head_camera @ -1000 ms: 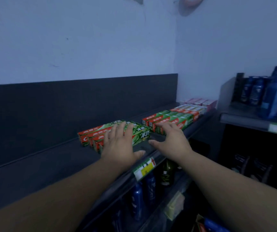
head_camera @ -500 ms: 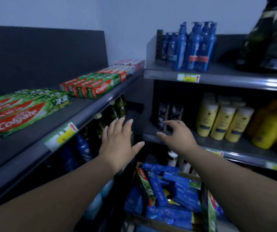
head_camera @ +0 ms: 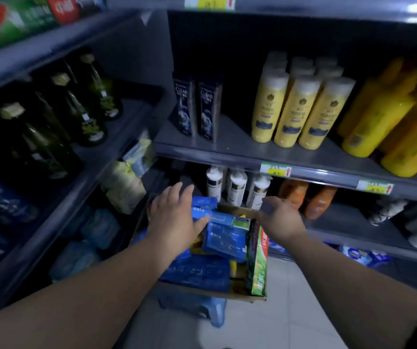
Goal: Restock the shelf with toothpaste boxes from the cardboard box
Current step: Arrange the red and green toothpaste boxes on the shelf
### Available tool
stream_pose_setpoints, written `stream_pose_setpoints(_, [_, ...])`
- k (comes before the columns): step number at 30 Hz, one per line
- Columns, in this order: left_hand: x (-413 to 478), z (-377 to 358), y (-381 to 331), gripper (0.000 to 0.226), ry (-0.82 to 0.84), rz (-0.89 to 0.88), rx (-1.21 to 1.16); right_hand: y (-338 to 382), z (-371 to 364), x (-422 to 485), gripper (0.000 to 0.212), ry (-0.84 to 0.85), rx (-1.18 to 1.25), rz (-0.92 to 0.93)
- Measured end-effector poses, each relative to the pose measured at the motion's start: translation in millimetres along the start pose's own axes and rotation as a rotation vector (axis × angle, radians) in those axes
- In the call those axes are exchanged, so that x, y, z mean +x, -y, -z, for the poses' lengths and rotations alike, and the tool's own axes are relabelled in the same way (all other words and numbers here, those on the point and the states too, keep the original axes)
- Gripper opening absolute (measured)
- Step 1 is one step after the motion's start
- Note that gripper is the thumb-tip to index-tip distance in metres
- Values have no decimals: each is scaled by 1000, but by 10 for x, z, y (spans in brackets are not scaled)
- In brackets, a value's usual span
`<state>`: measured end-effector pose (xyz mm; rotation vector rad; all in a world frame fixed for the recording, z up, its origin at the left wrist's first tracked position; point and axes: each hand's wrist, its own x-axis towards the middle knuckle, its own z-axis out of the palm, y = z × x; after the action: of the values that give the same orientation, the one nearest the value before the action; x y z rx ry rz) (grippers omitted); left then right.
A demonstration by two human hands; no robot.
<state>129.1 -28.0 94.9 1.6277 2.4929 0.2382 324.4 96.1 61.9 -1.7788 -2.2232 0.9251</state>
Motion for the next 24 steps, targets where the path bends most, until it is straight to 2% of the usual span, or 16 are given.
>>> stream_pose_setpoints(6, [176,-522,-169,80,13,50,5,-460,-404,317,51,95,-12,-38])
stream_pose_setpoints(10, [193,-764,-142,81,36,85,2,-645,-601,457,61,144,-31,-102])
stream_pose_setpoints(15, [174,-988,-93,79,75,140,-15,-769,-810,583,72,153,-4,-160])
stream_pose_setpoints(24, [142,-1209,-134,78,93,145,-32,-954,-1012,705,69,134,140,-269])
